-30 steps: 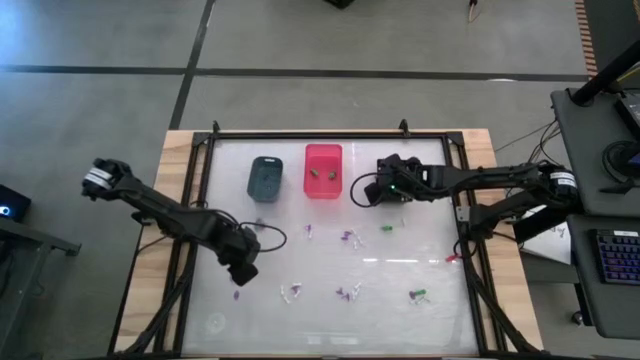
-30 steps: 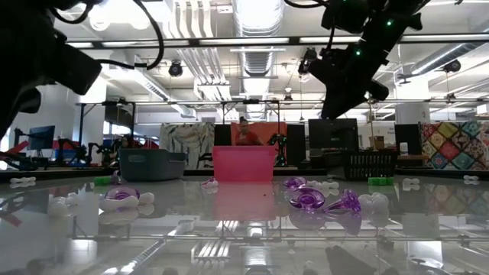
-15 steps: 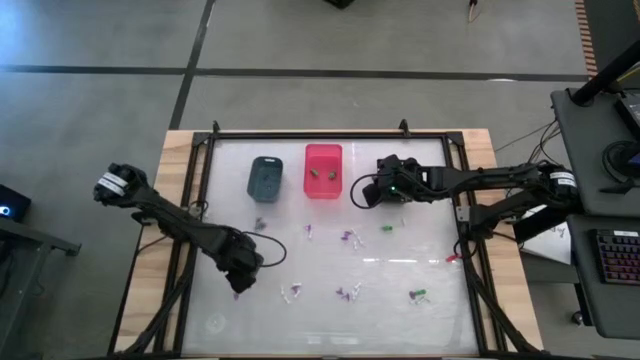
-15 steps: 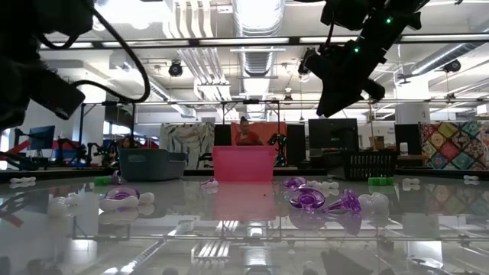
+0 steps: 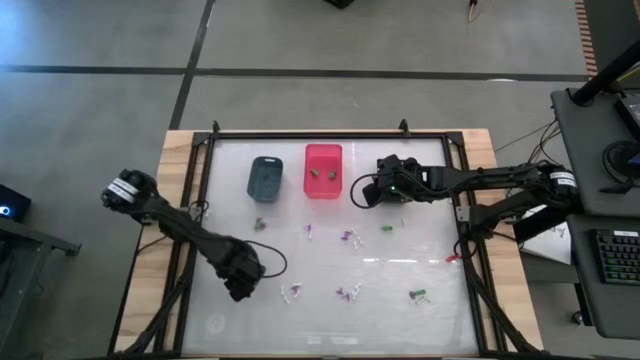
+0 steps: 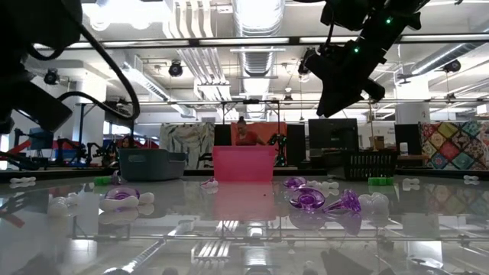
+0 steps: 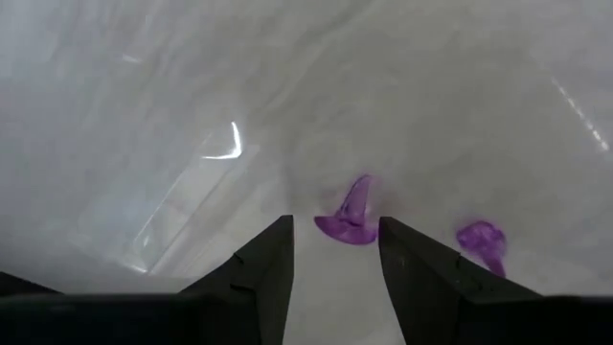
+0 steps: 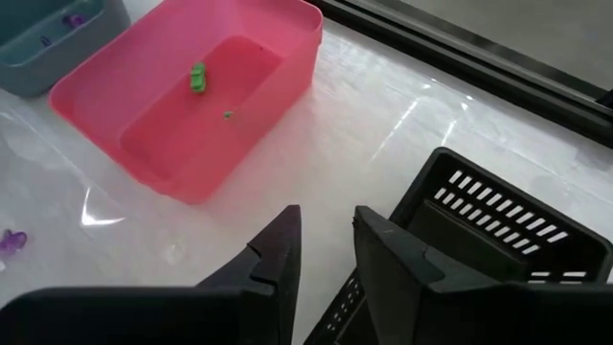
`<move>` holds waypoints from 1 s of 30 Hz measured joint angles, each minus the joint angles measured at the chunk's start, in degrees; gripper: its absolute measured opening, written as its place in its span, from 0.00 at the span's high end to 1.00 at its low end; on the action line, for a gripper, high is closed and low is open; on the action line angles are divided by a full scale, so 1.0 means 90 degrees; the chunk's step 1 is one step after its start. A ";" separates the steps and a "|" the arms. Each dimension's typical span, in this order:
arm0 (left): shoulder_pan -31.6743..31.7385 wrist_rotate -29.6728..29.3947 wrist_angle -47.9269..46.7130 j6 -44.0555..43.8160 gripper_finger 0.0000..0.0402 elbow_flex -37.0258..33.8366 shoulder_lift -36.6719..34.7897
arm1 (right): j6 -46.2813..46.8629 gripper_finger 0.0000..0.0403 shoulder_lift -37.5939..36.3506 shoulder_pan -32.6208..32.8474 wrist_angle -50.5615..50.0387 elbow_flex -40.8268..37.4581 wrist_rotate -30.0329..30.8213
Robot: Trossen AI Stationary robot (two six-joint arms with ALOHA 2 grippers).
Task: Sort Halloween decoration
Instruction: Put the purple witch hat toy into the blue bin
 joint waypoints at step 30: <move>0.0155 -0.0587 0.0195 0.0952 1.00 0.0090 -0.0780 | -0.0045 0.79 0.0000 0.0041 -0.0002 0.0002 -0.0012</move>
